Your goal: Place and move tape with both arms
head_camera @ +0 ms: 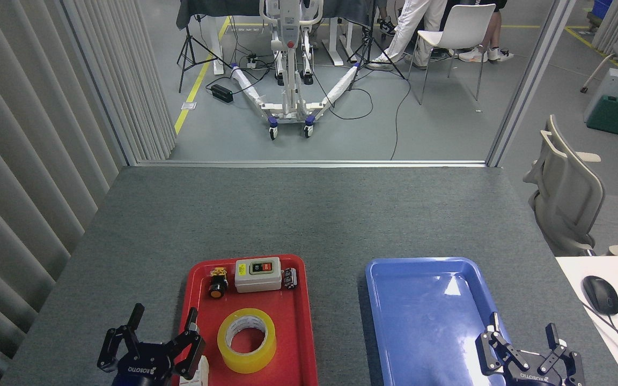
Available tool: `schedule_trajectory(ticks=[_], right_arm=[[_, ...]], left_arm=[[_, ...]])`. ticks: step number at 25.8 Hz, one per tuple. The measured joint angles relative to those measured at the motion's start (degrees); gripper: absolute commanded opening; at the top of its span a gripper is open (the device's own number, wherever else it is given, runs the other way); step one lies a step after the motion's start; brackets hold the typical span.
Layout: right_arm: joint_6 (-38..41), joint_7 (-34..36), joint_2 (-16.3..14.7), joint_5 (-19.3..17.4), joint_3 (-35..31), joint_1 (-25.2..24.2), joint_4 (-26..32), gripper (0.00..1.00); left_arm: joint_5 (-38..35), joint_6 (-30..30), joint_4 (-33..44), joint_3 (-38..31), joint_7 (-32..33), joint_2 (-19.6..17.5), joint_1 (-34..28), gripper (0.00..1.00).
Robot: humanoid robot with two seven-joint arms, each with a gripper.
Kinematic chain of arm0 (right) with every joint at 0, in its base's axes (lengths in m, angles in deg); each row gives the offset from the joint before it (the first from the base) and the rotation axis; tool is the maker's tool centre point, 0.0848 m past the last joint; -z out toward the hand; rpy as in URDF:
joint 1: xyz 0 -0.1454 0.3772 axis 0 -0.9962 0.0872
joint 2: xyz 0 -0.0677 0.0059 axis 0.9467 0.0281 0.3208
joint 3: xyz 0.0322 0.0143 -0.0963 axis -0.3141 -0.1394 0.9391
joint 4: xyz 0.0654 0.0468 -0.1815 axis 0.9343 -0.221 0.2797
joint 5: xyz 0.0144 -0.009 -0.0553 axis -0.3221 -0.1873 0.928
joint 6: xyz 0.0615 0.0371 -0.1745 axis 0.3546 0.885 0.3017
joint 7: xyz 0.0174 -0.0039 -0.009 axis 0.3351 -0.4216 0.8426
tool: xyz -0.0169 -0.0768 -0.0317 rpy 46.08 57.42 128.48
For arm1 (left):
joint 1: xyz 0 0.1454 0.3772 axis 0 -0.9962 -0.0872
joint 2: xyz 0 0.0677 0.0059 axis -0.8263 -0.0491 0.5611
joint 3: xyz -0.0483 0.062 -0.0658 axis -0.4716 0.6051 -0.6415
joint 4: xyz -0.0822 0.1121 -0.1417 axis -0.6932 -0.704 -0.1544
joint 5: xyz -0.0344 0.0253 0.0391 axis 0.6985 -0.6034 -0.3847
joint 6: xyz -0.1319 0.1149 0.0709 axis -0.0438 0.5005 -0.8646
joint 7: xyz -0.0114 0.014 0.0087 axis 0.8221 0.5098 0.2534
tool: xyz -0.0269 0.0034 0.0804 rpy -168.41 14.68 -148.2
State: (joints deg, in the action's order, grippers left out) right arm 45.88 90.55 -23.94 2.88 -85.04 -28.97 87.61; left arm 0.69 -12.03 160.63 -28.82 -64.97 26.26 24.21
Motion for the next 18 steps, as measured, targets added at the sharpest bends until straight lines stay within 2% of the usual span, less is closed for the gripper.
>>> schedule_trajectory(ticks=[3,7,18], right_arm=[[-0.1,0.0,0.1,0.0,-0.1,0.0,-0.1,1.0],[-0.2,0.0,0.3,0.1,-0.1,0.0,-0.2,1.0],[-0.2,0.1,0.4,0.3,-0.1,0.0,-0.2,1.0]], left_arm=[[0.0,0.1,-0.4,-0.1,-1.1,0.0,-0.1,1.0],[0.4,0.2,-1.3,-0.2,-5.8,-0.1,-0.2,1.0],[0.7,0.3,-1.5,-0.5,-2.2,0.4,-0.2,1.0]])
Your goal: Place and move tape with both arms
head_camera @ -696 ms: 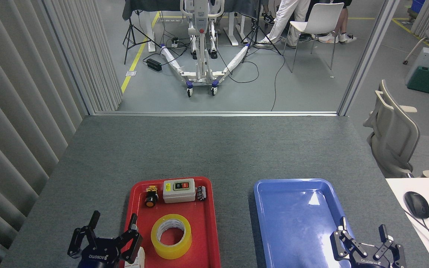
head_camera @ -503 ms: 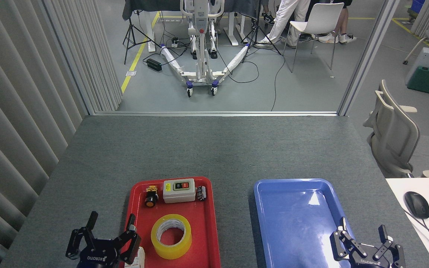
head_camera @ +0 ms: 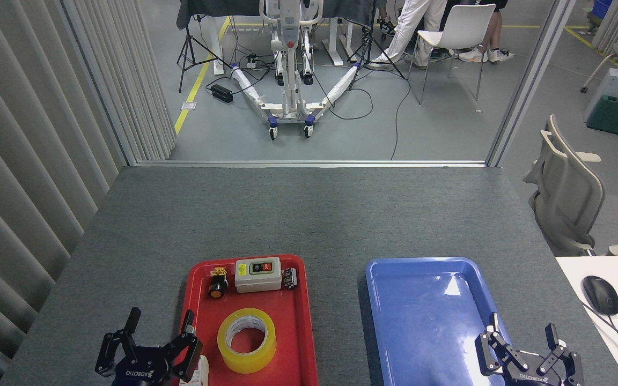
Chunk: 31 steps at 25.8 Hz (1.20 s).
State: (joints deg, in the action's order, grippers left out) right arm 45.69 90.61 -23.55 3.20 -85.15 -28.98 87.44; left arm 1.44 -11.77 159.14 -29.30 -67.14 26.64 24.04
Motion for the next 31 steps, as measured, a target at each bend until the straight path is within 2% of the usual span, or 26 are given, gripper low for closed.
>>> schedule_trajectory(ticks=[7,10,13,20,23,26,31], right_arm=[[-0.1,0.1,0.0,0.0,0.0,0.1,-0.3,1.0],[-0.1,0.2,-0.1,0.0,0.0,0.1,-0.4,1.0],[-0.1,0.1,-0.1,0.0,0.0,0.2,-0.5,1.0],[-0.1,0.0,-0.1,0.0,-0.1,0.2,-0.5,1.0],[-0.1,-0.1,-0.1,0.0,-0.1,0.2,-0.5,1.0],[-0.1,-0.1,-0.2,0.0,-0.1,0.2,-0.5,1.0],[-0.1,-0.1,-0.2,0.0,-0.1,0.1,-0.5,1.0]], left_arm=[[0.0,1.0,-0.1,-0.1,1.4,-0.2,0.7,1.0],[0.1,0.7,0.0,0.0,6.2,-1.3,1.9,1.0],[0.1,-0.5,0.9,0.0,17.2,-2.2,3.8,1.0],[0.7,-2.6,3.1,0.1,59.2,-2.7,13.7,1.0],[1.8,-4.7,2.9,0.3,73.5,-3.0,18.5,1.0],[3.0,-7.8,2.1,0.8,80.6,-3.2,22.0,1.0],[4.2,-11.2,-1.6,4.3,83.8,-2.8,25.8,1.0]])
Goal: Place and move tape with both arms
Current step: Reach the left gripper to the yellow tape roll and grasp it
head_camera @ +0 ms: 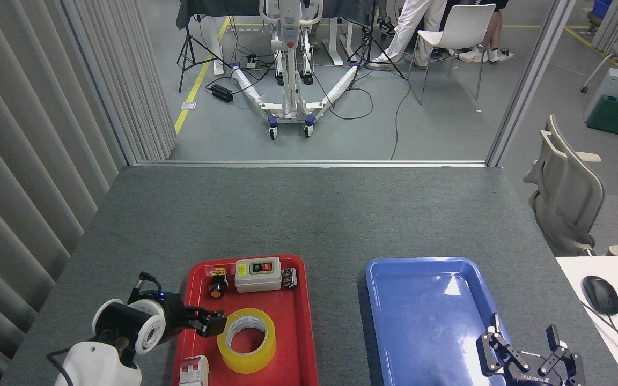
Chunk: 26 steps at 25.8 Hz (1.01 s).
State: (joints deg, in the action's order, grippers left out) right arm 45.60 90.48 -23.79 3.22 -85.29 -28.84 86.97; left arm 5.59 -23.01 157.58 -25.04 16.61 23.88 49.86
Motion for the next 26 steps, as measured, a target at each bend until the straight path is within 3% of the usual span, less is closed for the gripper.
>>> schedule_trajectory(ticks=[7,15,18,21,22,26], right_arm=[[0.0,0.0,0.0,-0.1,-0.1,0.0,0.0,1.0],[0.0,0.1,0.0,-0.2,-1.3,-0.1,0.0,1.0],[0.2,0.1,0.0,-0.3,-1.5,-0.1,0.0,1.0],[0.2,0.2,0.0,-0.3,-1.6,-0.1,0.0,1.0],[0.2,0.2,0.0,-0.3,-1.6,-0.1,0.0,1.0],[0.2,0.3,0.1,-0.3,-1.7,-0.1,0.0,1.0]], left_arm=[[0.3,-3.7,-12.0,3.5,0.5,1.8,5.5,1.0],[0.0,-4.3,-20.8,3.8,0.6,3.2,8.0,0.96],[-0.4,-4.1,-22.2,3.8,0.7,3.3,8.3,0.69],[-0.5,-4.1,-22.8,3.8,1.0,3.3,8.5,0.11],[-0.5,-4.3,-22.9,4.0,1.1,3.2,8.5,0.0],[-0.5,-8.6,-23.1,5.2,1.5,3.4,8.5,0.0]])
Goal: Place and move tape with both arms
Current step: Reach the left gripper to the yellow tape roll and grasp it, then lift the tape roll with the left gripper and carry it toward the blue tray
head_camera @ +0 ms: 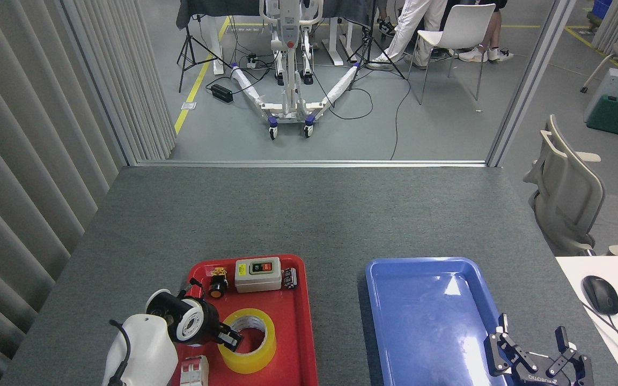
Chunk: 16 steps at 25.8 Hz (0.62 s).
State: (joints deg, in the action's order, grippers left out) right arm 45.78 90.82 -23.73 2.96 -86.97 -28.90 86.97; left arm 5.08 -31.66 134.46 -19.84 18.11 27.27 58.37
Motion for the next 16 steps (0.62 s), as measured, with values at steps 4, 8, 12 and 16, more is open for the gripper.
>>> schedule_trajectory(ticks=[4,8,12,16], right_arm=[[0.0,-0.1,0.1,0.0,0.0,0.0,0.0,1.0],[0.0,-0.2,0.1,0.0,0.0,0.0,0.0,1.0],[-0.1,-0.2,0.1,0.0,0.0,0.0,0.0,1.0],[-0.1,-0.2,0.1,0.0,0.0,-0.1,0.0,1.0]], left_arm=[[0.2,-12.7,0.0,-0.6,0.5,0.1,0.9,0.0],[2.3,-20.7,0.6,-4.6,-1.6,1.1,2.2,0.0],[14.7,-22.5,0.9,-10.0,-2.8,3.0,3.1,0.0],[37.0,-22.9,-2.5,-12.0,-3.4,5.7,3.4,0.0]])
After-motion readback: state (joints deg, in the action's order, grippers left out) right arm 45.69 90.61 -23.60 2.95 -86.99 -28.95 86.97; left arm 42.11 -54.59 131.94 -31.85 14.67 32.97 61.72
